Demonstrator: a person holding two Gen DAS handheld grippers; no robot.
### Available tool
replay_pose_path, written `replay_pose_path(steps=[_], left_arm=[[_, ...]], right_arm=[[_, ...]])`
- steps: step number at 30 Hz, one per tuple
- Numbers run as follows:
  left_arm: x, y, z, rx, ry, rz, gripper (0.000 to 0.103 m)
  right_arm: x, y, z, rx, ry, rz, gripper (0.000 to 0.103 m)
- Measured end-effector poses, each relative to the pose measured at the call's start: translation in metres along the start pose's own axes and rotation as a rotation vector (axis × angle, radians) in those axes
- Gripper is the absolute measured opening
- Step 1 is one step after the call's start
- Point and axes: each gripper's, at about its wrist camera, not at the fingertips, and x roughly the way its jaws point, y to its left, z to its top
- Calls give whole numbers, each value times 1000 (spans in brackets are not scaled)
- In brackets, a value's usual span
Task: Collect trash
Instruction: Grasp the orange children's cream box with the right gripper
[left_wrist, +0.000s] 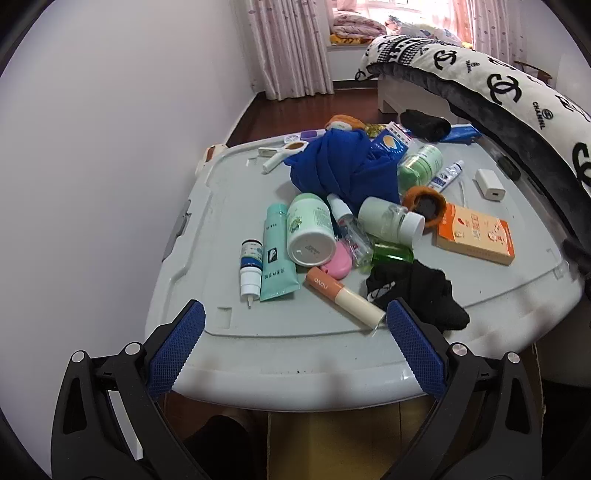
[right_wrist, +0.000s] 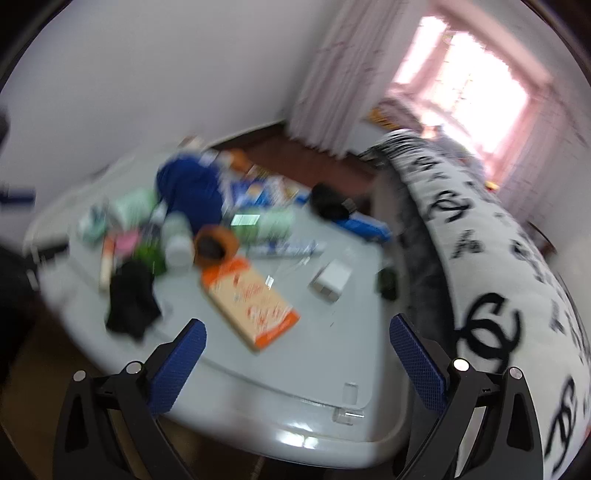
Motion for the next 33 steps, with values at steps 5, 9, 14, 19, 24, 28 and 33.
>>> replay_pose_path(steps=[5, 9, 14, 19, 24, 28, 33], left_arm=[[7, 1, -3, -6, 36, -51, 96], [13, -2, -4, -22, 65, -94, 96], [13, -12, -6, 13, 63, -104, 96], [15, -17, -8, 51, 63, -88, 96], [13, -18, -6, 47, 55, -101, 96], [11, -17, -5, 42, 46, -92, 96], [14, -11, -4, 29, 59, -84, 96]], right_arm=[[41, 8, 1, -74, 36, 121, 98], [71, 21, 15, -136, 53, 201, 98], [107, 23, 27, -120, 99, 283, 98], [132, 24, 27, -75, 144, 321, 98], [139, 24, 26, -27, 156, 359, 90], [137, 24, 26, -32, 157, 372, 81], [132, 28, 26, -37, 161, 359, 74]])
